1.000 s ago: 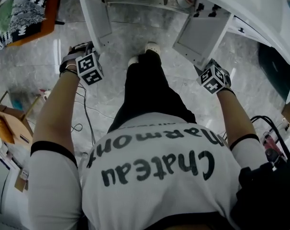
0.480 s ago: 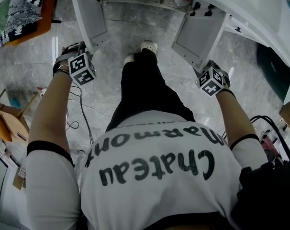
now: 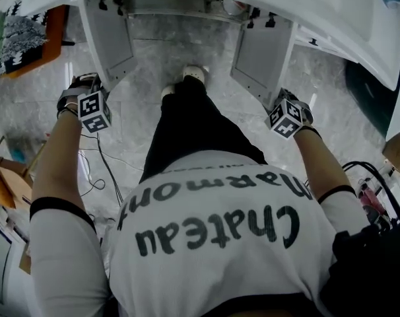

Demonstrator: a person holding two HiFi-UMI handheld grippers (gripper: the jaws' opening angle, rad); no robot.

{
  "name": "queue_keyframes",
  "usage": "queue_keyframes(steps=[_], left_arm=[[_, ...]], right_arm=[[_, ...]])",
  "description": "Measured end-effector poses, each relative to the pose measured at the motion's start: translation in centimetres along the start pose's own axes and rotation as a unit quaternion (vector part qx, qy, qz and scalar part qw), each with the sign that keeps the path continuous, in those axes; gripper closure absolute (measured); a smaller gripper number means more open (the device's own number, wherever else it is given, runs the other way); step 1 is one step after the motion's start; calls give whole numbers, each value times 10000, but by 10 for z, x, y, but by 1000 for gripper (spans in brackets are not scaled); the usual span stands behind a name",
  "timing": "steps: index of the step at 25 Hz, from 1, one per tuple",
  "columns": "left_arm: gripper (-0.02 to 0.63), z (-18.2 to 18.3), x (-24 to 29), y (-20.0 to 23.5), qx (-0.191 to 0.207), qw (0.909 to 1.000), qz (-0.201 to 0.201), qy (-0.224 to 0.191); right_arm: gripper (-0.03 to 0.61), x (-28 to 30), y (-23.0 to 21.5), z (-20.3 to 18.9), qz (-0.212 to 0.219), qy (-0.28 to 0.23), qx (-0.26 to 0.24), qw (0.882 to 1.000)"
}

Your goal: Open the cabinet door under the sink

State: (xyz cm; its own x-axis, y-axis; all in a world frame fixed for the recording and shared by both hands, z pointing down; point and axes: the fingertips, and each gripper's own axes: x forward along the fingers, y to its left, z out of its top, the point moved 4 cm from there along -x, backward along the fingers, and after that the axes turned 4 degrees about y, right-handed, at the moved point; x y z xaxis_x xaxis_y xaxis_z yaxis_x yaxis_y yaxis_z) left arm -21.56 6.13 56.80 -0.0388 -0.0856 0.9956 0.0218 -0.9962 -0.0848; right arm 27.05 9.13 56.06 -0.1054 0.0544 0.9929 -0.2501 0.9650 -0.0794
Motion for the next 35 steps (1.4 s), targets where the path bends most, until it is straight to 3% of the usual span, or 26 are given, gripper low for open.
queue_keyframes(steps=[16, 23, 27, 31, 35], left_arm=[[538, -43, -1, -1, 555, 9983, -186, 41], [538, -66, -1, -2, 853, 9959, -287, 28], [538, -76, 2, 2, 1481, 9886, -254, 83], [538, -80, 0, 3, 2279, 9734, -220, 97], [527, -90, 0, 5, 2731, 9614, -319, 122]], right_arm=[[520, -2, -3, -1, -114, 42, -24, 9999], [471, 0, 5, -2, -50, 200, -253, 9995], [468, 0, 4, 0, -16, 236, -334, 9992], [437, 0, 7, -3, 16, 303, -378, 9988], [408, -1, 8, -5, 47, 383, -310, 9988]])
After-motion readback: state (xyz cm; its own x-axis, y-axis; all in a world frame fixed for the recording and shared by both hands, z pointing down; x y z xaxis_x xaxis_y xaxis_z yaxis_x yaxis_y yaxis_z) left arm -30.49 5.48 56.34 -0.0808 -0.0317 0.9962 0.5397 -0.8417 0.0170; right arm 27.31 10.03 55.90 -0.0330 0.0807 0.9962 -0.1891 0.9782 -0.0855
